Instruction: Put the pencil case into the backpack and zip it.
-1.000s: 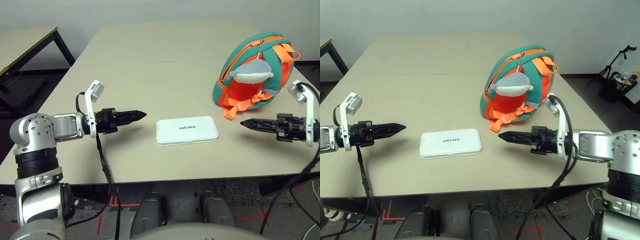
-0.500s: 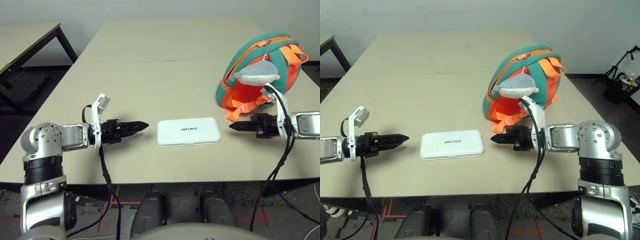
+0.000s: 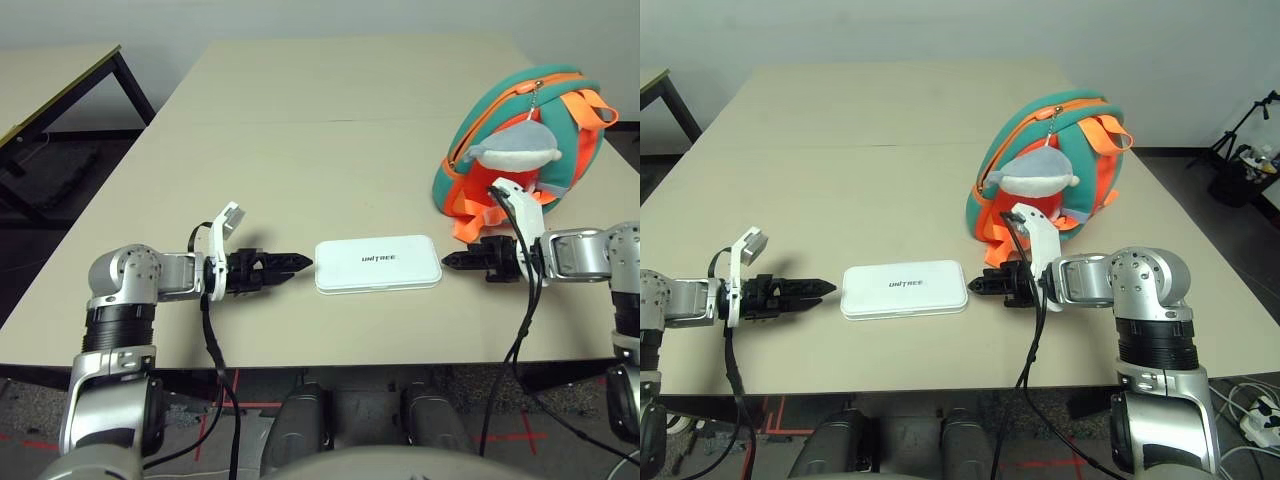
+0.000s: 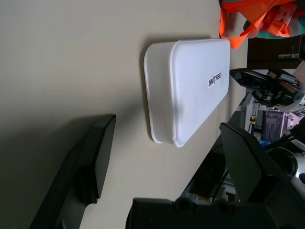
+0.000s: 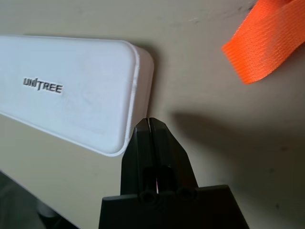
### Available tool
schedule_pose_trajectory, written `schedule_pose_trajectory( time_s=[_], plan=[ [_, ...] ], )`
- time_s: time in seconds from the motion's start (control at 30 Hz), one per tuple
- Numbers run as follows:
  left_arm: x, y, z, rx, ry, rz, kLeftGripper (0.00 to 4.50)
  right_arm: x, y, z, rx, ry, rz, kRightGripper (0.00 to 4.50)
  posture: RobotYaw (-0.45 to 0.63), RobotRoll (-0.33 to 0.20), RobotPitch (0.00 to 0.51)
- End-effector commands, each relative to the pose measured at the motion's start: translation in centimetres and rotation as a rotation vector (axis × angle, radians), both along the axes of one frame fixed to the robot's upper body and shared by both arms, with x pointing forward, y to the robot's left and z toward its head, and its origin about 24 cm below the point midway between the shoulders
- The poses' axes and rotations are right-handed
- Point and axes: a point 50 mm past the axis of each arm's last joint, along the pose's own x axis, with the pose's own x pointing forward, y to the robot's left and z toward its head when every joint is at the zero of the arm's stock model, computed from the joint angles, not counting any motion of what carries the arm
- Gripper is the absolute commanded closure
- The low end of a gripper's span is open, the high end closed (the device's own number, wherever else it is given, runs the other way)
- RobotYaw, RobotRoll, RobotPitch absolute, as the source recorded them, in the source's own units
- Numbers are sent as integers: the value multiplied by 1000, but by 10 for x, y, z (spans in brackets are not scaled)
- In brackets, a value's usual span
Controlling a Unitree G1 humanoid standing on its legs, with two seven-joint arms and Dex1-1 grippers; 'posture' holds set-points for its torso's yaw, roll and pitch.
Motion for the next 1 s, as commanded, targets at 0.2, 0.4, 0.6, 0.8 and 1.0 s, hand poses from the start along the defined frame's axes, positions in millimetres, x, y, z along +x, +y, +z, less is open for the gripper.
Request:
schedule_pose_trajectory(
  time_s=[0.2,0.4,0.6,0.8,1.0],
  plan=[
    [3,-10,-17,8,44,-12,0,-3,8,-8,-31,1,-5,4478,34,0,63],
    [3,-17,-23,4,61,-22,0,-3,16,-14,-59,-5,12,4478,38,0,72],
    [1,-20,-34,44,131,-15,0,2,24,-17,-74,-26,23,4478,41,0,78],
    [-2,-22,-37,49,195,-16,0,5,33,-17,-65,-52,40,4478,44,0,73],
    [-5,-25,-37,53,216,-50,0,9,44,-17,-40,-91,57,4478,42,0,66]
  ],
)
